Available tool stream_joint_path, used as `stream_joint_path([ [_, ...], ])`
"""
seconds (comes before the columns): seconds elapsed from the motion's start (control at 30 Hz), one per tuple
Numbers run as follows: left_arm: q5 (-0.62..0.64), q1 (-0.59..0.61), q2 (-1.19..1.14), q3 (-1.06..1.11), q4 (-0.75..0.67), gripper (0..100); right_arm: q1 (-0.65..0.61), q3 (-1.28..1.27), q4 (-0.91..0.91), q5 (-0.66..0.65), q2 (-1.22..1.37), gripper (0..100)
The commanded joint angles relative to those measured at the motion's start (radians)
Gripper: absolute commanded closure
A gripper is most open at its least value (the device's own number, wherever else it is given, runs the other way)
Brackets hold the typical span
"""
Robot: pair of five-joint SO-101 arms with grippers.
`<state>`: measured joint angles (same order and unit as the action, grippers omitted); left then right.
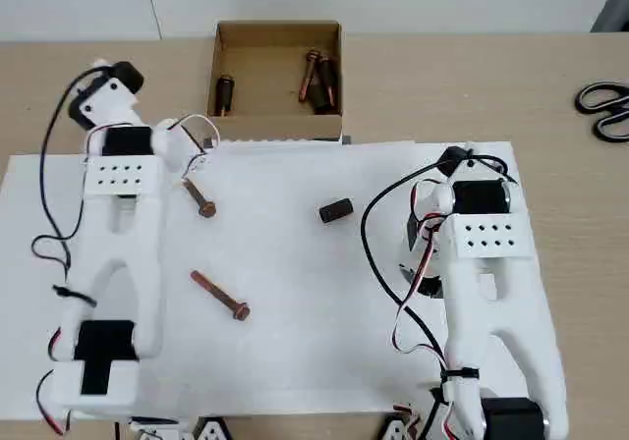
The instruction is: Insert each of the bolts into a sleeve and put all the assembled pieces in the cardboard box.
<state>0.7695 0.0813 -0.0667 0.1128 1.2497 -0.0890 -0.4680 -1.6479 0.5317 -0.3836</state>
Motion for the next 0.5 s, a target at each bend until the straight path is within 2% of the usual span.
stream_joint_path([
  [0.0,0.003,-0.012,-0.052,-0.045,-0.023,90,0.008,0.005,0.012,-0.002,-0.035,99.6],
  [0.47,0.003,-0.006,-0.285,-0.156,-0.021,90,0.005,0.003,0.027,-0.002,-0.03,99.6],
])
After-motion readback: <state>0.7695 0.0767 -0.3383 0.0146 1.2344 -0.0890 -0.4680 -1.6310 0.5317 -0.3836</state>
